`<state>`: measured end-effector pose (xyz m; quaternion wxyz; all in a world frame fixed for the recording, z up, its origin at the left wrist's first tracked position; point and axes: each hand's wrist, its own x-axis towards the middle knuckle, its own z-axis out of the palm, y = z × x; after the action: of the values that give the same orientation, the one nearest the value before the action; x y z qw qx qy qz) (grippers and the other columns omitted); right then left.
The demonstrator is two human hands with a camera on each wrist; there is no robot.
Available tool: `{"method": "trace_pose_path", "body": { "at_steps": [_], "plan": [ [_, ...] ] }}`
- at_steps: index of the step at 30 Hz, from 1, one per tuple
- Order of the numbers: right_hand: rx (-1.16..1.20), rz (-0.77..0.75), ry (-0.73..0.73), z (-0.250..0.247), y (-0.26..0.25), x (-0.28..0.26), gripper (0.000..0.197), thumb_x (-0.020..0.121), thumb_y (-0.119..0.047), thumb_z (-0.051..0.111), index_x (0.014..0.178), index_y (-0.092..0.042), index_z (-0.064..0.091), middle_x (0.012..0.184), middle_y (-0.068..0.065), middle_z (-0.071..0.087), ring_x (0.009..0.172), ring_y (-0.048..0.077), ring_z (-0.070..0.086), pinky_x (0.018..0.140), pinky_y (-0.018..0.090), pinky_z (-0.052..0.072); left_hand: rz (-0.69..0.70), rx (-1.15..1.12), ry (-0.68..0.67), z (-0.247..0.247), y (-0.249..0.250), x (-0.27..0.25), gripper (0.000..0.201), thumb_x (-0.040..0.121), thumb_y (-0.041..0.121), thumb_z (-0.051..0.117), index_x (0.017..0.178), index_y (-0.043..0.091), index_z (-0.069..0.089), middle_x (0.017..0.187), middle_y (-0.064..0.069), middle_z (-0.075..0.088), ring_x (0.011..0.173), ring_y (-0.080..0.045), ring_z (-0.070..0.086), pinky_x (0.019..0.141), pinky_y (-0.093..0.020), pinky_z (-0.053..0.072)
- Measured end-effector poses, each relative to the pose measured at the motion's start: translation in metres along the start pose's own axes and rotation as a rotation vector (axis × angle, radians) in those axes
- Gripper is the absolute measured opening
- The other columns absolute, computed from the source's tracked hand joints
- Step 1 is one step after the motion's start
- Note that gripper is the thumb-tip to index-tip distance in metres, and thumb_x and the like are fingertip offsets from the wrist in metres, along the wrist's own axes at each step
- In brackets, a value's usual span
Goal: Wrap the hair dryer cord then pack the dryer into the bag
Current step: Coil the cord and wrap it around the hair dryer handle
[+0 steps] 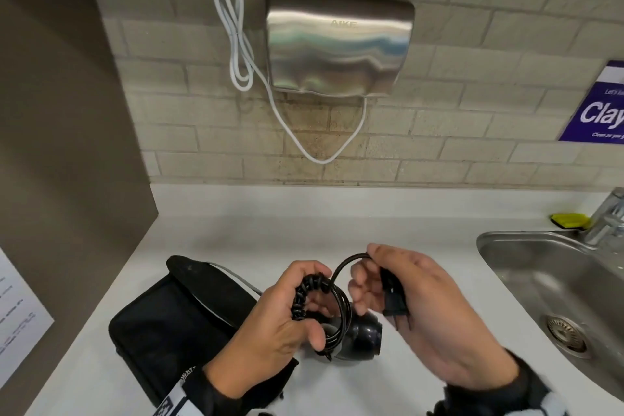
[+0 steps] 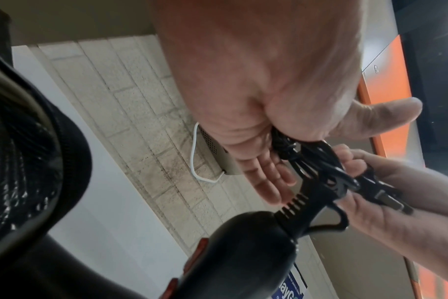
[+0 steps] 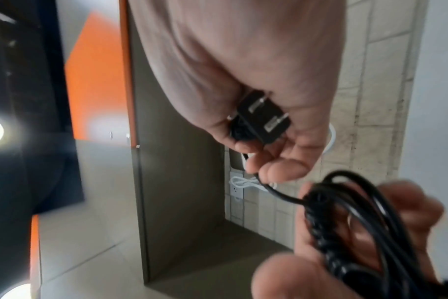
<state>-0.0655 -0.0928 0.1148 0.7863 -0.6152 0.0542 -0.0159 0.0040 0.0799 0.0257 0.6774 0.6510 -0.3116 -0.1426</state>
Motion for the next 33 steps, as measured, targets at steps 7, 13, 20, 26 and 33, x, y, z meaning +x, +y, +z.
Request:
{"method": "trace_pose_path", "body": {
  "at_steps": [7,13,20,26,33],
  "plan": [
    [-0.235,-0.049,-0.043,-0.025,-0.007,0.001,0.033,0.088,-0.035,0.06,0.06,-0.017,0.061,0.068,0.013,0.057,0.059,0.025,0.043,0.06,0.03,0.039,0.128,0.313,0.075,-0.001,0.014,0.0,0.017,0.091,0.035,0.064,0.107,0.03,0.062,0.091,0.01,0.072,0.087,-0.008,0.069,0.078,-0.015,0.051],
    [-0.38,-0.199,-0.075,-0.028,-0.001,0.005,0.03,0.082,-0.043,0.061,0.067,-0.016,0.064,0.066,0.009,0.058,0.059,0.018,0.048,0.055,0.021,0.042,0.217,0.425,0.182,0.0,0.01,0.001,0.018,0.093,0.045,0.055,0.101,0.032,0.064,0.09,0.009,0.071,0.087,-0.017,0.069,0.077,-0.031,0.055],
    [-0.798,-0.408,0.007,-0.039,0.015,0.012,0.016,0.088,-0.041,0.067,0.078,-0.028,0.067,0.082,-0.003,0.067,0.081,0.014,0.065,0.073,0.021,0.049,0.232,0.432,0.298,0.001,0.007,0.0,0.026,0.094,0.047,0.05,0.1,0.027,0.065,0.09,0.011,0.072,0.084,-0.015,0.07,0.073,-0.03,0.056],
    [-0.529,-0.376,0.166,-0.027,0.027,0.019,0.011,0.087,-0.021,0.071,0.077,-0.02,0.074,0.068,0.007,0.071,0.063,0.033,0.068,0.061,0.035,0.052,0.211,0.334,0.303,0.007,0.005,0.003,0.028,0.093,0.048,0.05,0.107,0.029,0.066,0.106,0.013,0.075,0.099,-0.013,0.071,0.085,-0.034,0.055],
    [-0.088,-0.194,0.274,0.001,0.054,0.027,0.014,0.086,-0.019,0.071,0.086,-0.005,0.076,0.08,0.014,0.073,0.065,0.019,0.071,0.063,0.034,0.059,0.222,0.264,0.334,0.009,0.002,0.004,0.025,0.094,0.04,0.052,0.106,0.022,0.065,0.107,0.012,0.075,0.101,-0.011,0.071,0.085,-0.024,0.055]
  ]
}}
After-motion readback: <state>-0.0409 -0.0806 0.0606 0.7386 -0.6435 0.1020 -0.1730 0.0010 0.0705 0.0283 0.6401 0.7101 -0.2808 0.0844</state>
